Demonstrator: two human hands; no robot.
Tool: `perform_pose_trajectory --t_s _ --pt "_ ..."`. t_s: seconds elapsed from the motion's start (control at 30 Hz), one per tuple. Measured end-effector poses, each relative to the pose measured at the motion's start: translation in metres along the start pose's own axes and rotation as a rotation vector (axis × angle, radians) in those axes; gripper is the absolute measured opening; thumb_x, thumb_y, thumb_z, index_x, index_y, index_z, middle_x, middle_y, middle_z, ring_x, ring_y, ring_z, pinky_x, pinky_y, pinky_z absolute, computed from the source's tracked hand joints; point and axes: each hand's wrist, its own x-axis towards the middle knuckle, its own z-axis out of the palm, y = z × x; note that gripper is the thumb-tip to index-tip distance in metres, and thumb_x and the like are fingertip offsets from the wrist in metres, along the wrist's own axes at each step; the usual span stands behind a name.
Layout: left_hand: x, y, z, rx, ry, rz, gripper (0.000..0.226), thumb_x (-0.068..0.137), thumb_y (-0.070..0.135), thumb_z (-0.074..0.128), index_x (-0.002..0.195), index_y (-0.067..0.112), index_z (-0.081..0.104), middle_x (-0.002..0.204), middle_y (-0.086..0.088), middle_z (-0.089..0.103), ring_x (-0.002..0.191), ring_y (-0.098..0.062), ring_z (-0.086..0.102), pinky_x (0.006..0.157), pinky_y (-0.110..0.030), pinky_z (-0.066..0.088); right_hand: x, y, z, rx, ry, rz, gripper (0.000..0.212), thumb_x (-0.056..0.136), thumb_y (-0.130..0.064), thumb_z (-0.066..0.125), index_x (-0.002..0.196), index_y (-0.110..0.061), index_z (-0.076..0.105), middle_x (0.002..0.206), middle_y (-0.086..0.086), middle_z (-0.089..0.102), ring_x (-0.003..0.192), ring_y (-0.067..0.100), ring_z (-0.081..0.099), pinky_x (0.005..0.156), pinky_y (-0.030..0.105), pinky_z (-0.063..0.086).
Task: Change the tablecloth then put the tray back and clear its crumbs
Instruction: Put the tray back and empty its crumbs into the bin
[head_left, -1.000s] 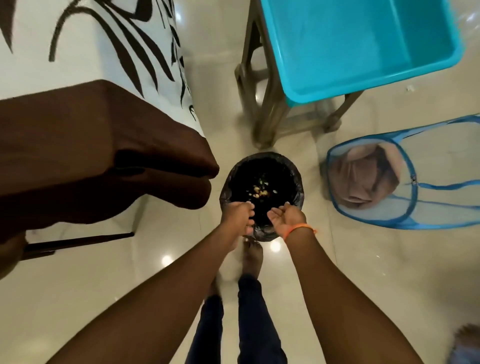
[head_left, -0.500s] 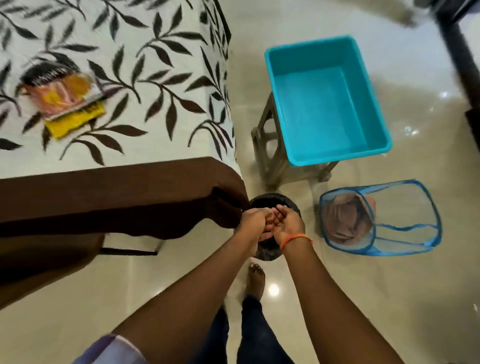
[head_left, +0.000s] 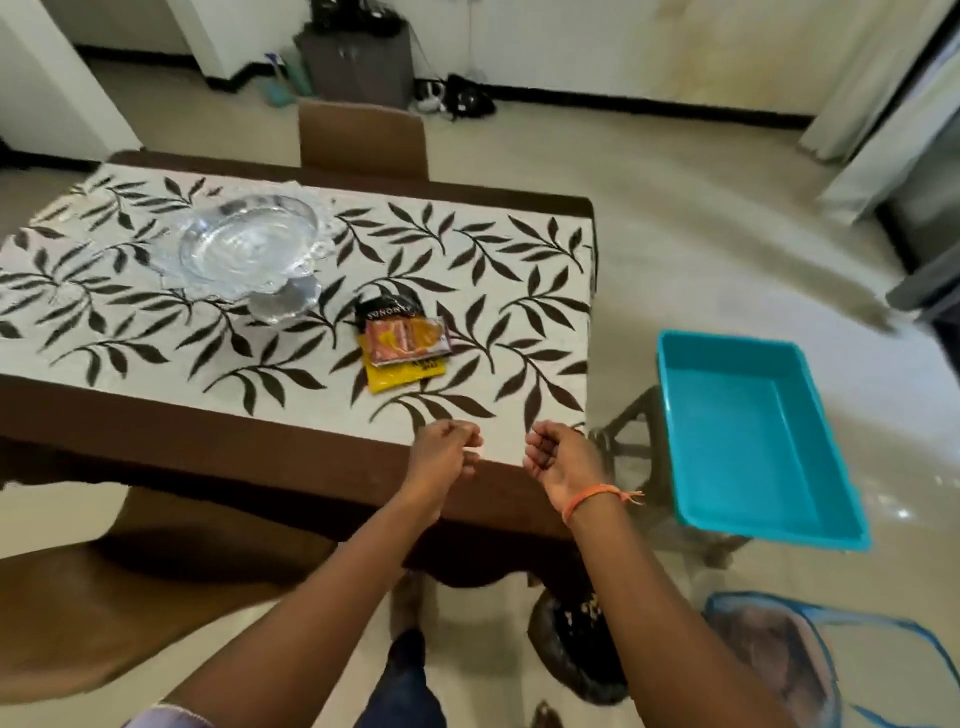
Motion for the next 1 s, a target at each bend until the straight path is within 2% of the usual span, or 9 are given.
perform_pose_trajectory --t_s 0.13,0.27,0.33,0.4,0.5,0.57,0.73,0.87,1.0 --pt "0.078 0.018 -0.087 0.192 0.146 0.046 0.018 0.092 0.027 0.055 0.089 0.013 0.066 0.086 -0.009 0.07 0.079 -0.027 0.066 0.067 -0.038 0.052 0.041 -0.001 0.096 -0.342 -0.005 -0.079 0.028 0.094 -0.007 0.049 0.067 -0.011 0.049 0.051 0.006 0.046 0.039 0.014 0.042 0.041 0.019 0.037" --pt "0.134 0.034 -0.132 0.397 0.126 0.059 0.02 0.092 0.021 0.054 0.109 0.012 0.061 0.103 -0.004 0.064 0.092 -0.023 0.059 0.073 -0.032 0.045 0.092 0.006 0.16 -0.552 0.127 -0.155 0.026 0.091 -0.019 0.057 0.069 -0.005 0.055 0.061 0.012 0.052 0.048 0.022 0.052 0.051 0.03 0.045" --pt "0.155 0.04 -0.144 0.418 0.123 0.04 0.025 0.091 0.015 0.052 0.115 0.009 0.059 0.112 -0.007 0.063 0.103 -0.026 0.058 0.078 -0.03 0.041 0.112 0.01 0.179 -0.58 0.205 -0.153 0.028 0.09 -0.028 0.058 0.084 0.0 0.061 0.075 0.017 0.062 0.062 0.029 0.063 0.056 0.037 0.055" --pt "0.173 0.042 -0.148 0.426 0.08 0.028 0.03 0.089 0.013 0.052 0.119 0.012 0.058 0.116 -0.009 0.063 0.108 -0.03 0.058 0.077 -0.028 0.04 0.132 0.014 0.187 -0.644 0.29 -0.204 0.044 0.088 -0.041 0.058 0.097 0.001 0.064 0.091 0.019 0.068 0.074 0.033 0.069 0.052 0.032 0.058" --pt "0.197 0.042 -0.153 0.423 -0.02 0.002 0.037 0.085 0.02 0.053 0.122 0.022 0.057 0.114 -0.005 0.067 0.099 -0.027 0.064 0.075 -0.031 0.049 0.147 0.015 0.2 -0.749 0.389 -0.277 0.056 0.083 -0.056 0.059 0.084 0.0 0.066 0.079 0.018 0.068 0.067 0.034 0.067 0.043 0.029 0.055" --pt "0.209 0.036 -0.156 0.45 -0.111 -0.044 0.038 0.087 0.026 0.053 0.125 0.027 0.052 0.112 -0.005 0.066 0.095 -0.027 0.066 0.077 -0.035 0.055 0.151 0.013 0.209 -0.786 0.375 -0.267 0.045 0.087 -0.044 0.064 0.077 -0.001 0.064 0.07 0.017 0.063 0.058 0.03 0.06 0.038 0.023 0.048" --pt "0.236 0.027 -0.156 0.192 -0.135 -0.238 0.035 0.092 0.039 0.058 0.12 0.019 0.05 0.089 -0.007 0.061 0.06 -0.017 0.059 0.047 -0.026 0.047 0.178 0.012 0.22 -0.989 0.38 -0.334 0.031 0.081 -0.031 0.072 0.086 0.0 0.073 0.089 0.018 0.071 0.082 0.031 0.063 0.072 0.032 0.047" --pt "0.247 0.035 -0.151 0.282 0.035 -0.108 0.016 0.093 0.031 0.06 0.093 0.015 0.057 0.082 -0.002 0.062 0.07 -0.02 0.062 0.062 -0.035 0.054 0.184 0.008 0.222 -0.986 0.332 -0.299 0.025 0.075 -0.027 0.079 0.088 -0.006 0.074 0.094 0.014 0.072 0.084 0.027 0.065 0.076 0.034 0.051" --pt "0.239 0.063 -0.141 0.459 0.073 0.204 0.009 0.096 0.019 0.051 0.088 0.017 0.05 0.075 0.003 0.056 0.069 -0.015 0.055 0.051 -0.022 0.036 0.178 -0.003 0.208 -0.876 0.164 -0.16 0.02 0.071 -0.018 0.08 0.083 -0.004 0.071 0.086 0.015 0.071 0.066 0.021 0.058 0.051 0.029 0.045"
